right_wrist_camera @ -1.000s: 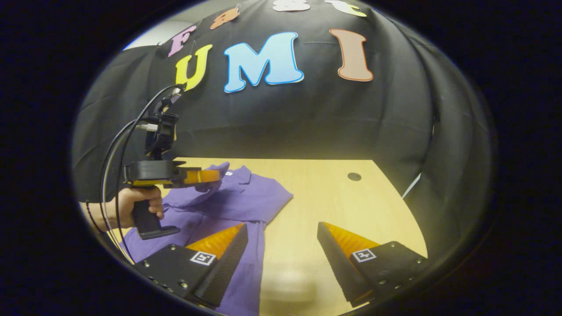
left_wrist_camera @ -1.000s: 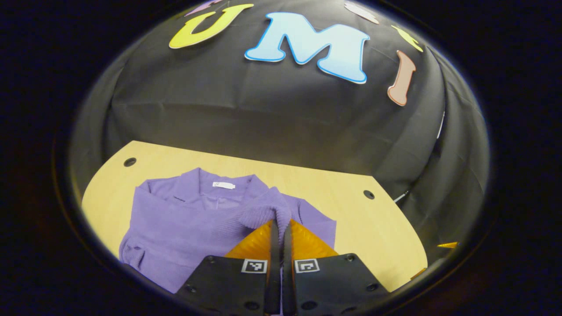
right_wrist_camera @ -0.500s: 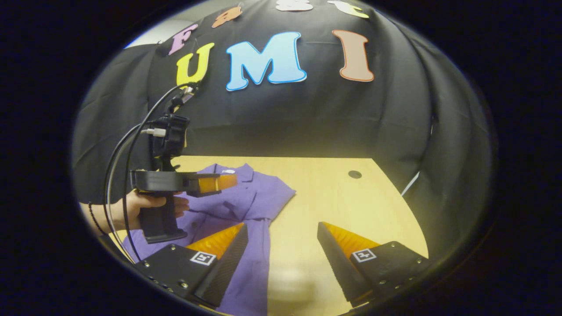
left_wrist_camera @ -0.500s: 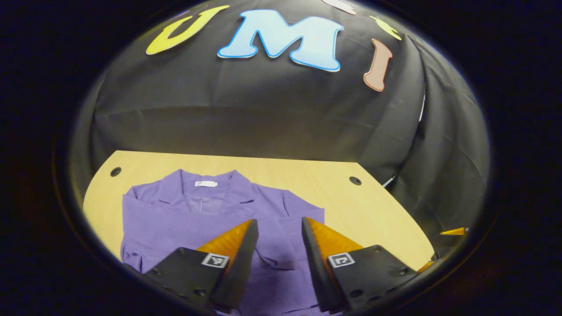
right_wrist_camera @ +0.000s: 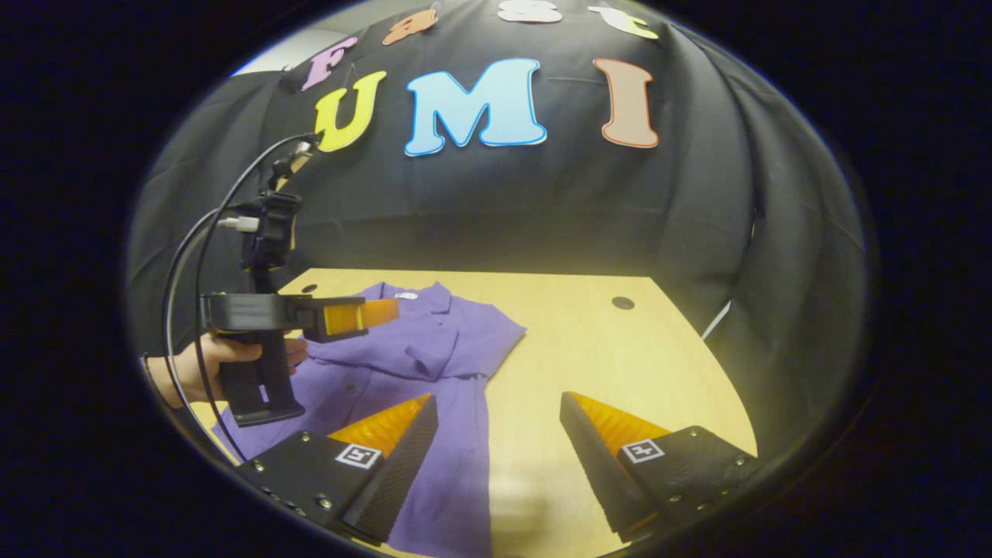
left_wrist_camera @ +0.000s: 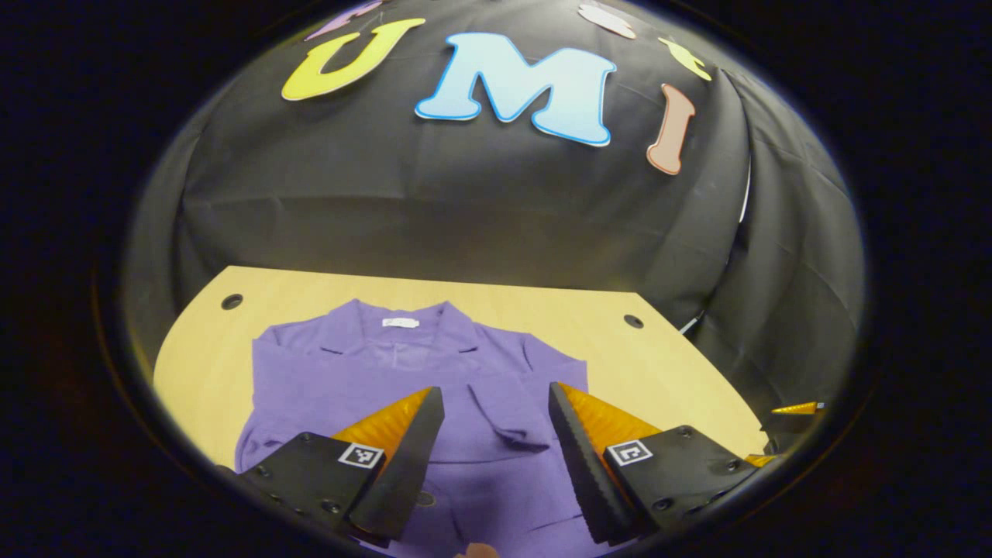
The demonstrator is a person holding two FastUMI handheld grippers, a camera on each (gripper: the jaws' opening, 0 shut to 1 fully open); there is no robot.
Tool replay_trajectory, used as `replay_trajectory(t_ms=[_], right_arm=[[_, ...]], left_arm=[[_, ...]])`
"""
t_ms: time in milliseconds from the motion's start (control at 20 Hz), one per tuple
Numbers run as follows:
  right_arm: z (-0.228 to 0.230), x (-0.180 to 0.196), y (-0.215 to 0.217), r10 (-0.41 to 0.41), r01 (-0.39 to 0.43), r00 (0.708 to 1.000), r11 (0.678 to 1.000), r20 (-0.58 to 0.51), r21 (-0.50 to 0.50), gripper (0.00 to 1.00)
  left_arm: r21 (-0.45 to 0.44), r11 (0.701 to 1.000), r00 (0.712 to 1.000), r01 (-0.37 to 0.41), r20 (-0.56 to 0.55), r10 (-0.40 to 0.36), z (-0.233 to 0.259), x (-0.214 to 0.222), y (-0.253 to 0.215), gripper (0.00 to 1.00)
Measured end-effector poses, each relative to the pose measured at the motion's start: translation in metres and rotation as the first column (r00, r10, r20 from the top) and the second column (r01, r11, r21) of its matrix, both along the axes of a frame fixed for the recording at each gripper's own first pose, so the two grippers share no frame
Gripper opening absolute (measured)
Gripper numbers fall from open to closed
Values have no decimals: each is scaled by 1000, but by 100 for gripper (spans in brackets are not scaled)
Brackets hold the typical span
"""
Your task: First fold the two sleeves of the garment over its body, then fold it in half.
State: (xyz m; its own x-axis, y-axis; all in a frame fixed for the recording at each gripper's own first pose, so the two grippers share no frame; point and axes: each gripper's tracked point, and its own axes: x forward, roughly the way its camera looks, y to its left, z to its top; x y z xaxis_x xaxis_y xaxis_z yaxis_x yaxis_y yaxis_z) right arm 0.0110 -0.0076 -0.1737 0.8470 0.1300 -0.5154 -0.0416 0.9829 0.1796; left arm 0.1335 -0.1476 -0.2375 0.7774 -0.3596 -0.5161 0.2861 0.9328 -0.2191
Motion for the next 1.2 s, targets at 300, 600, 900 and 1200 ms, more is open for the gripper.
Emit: replay_trajectory(t_ms=[300,600,900,1200], right_arm=[[-17,-30,26,-12,11,998,1000,-57,-18,96],[-36,-57,53,-31,26,995,999,-99,-44,96],[-58,-79,79,-62,59,988,998,-145,-26,96],[-76,-92,82,-77,67,977,996,-198,-57,96]], left_arm=[[46,999,1000,-8,1,8,2,-54,61,89],[100,995,999,-24,-35,27,-13,-113,129,90],[127,990,994,-56,-87,68,-32,-173,195,90],[161,984,984,-81,-147,104,-57,-223,246,89]])
